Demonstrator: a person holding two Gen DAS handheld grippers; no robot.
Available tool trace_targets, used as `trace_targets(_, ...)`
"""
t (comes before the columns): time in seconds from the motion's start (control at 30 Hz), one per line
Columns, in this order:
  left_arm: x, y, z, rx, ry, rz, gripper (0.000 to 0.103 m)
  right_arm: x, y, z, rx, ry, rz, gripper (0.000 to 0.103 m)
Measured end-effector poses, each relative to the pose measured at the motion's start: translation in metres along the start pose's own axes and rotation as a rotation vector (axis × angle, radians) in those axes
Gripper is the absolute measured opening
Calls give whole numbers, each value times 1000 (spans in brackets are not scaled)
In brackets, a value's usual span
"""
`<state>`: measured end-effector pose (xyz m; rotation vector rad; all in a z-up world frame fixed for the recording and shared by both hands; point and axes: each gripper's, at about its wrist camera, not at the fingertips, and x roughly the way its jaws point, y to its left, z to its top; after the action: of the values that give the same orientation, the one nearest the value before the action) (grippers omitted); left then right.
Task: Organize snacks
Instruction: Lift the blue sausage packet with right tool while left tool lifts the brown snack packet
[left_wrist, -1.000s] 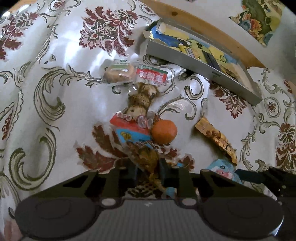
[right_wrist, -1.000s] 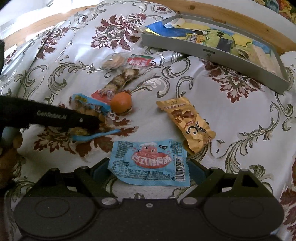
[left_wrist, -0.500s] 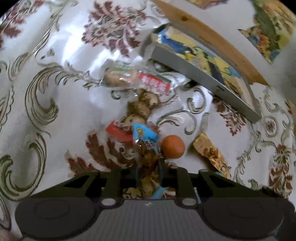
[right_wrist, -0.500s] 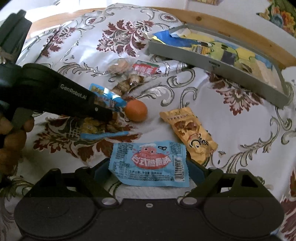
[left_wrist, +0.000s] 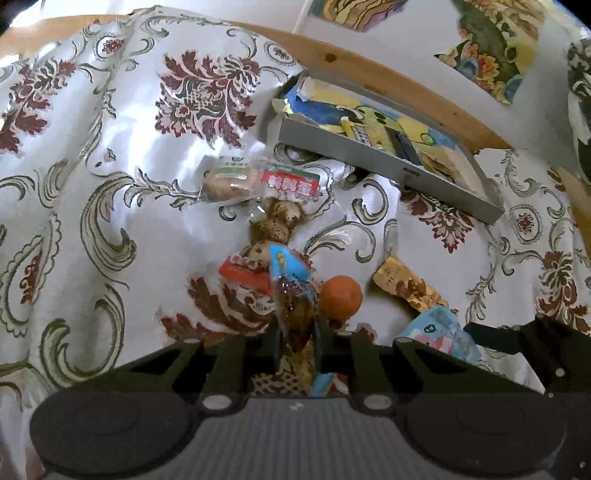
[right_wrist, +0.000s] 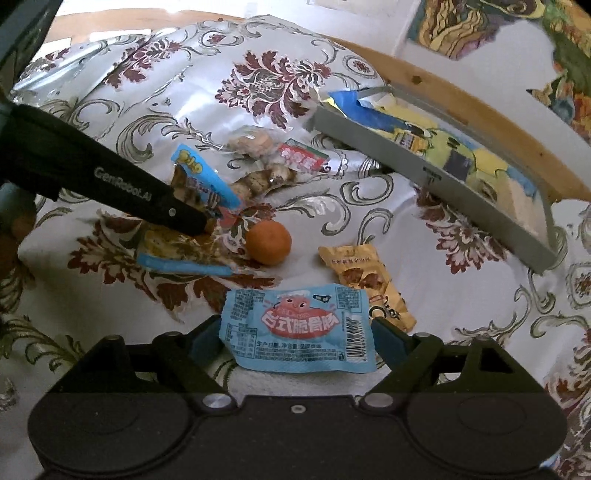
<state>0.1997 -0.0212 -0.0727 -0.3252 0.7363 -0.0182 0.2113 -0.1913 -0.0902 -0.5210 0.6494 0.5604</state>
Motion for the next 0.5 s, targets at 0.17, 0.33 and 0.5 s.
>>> trace_targets(0.17, -10, -2, -2, 2, -16, -16, 18, -8, 3, 1, -16, -18, -21, 83)
trace_targets(0.33, -14, -5, -1, 9, -23, -21, 17, -15, 7, 1, -50, -34, -50, 83)
trace_targets(0.5, -20, -6, -1, 9, -36, -24, 17, -15, 14, -2, -114, -30, -90, 83)
